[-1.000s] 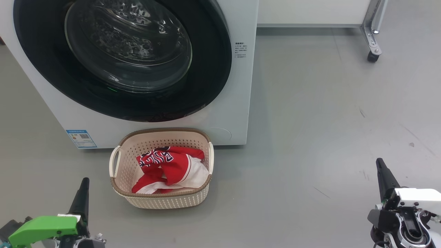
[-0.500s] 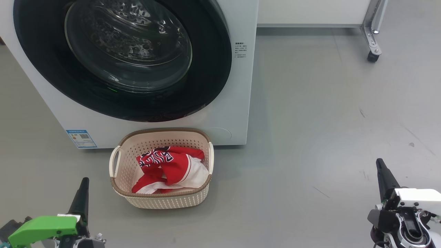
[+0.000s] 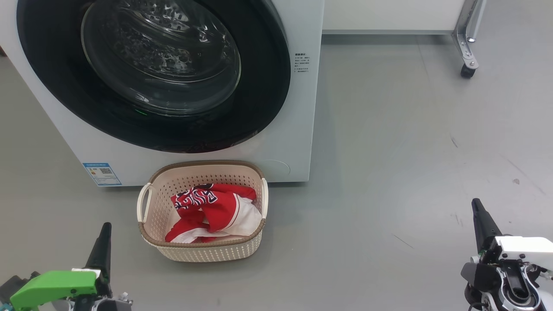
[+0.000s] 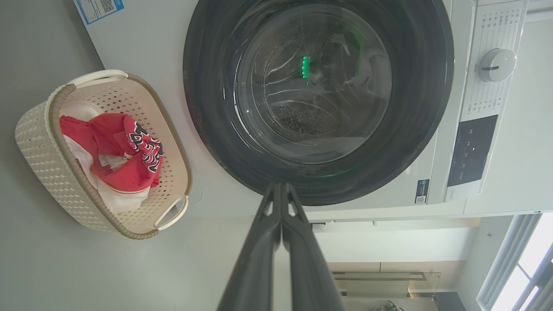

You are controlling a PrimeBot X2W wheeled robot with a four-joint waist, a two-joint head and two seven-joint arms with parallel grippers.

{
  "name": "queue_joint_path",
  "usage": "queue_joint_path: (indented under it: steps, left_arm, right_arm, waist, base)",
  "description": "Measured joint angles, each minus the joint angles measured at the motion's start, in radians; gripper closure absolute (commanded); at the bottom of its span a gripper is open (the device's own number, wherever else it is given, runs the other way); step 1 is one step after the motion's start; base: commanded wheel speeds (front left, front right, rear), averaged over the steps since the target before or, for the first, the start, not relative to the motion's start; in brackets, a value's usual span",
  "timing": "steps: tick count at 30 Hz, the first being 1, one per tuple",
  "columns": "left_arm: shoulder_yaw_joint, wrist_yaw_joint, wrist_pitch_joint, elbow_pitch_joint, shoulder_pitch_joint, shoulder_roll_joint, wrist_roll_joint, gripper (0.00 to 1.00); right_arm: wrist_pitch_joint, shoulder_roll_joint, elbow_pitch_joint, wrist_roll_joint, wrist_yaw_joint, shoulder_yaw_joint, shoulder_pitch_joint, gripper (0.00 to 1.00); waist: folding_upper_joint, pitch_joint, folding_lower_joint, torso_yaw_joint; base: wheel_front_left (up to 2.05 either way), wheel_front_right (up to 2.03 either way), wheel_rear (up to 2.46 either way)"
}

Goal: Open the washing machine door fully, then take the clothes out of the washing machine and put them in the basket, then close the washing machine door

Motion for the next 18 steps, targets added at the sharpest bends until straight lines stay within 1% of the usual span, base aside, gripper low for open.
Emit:
queue_joint_path:
  steps: [18]
  left_arm:
    - [0.001, 0.000, 0.000, 0.000, 0.000, 0.000, 0.000, 1.00]
  right_arm:
    - [0.001, 0.001, 0.002, 0.000, 0.000, -0.002, 0.000, 1.00]
  waist:
    - [0.0001, 0.000, 0.0000, 0.000]
  base:
    - [0.00, 0.00, 0.00]
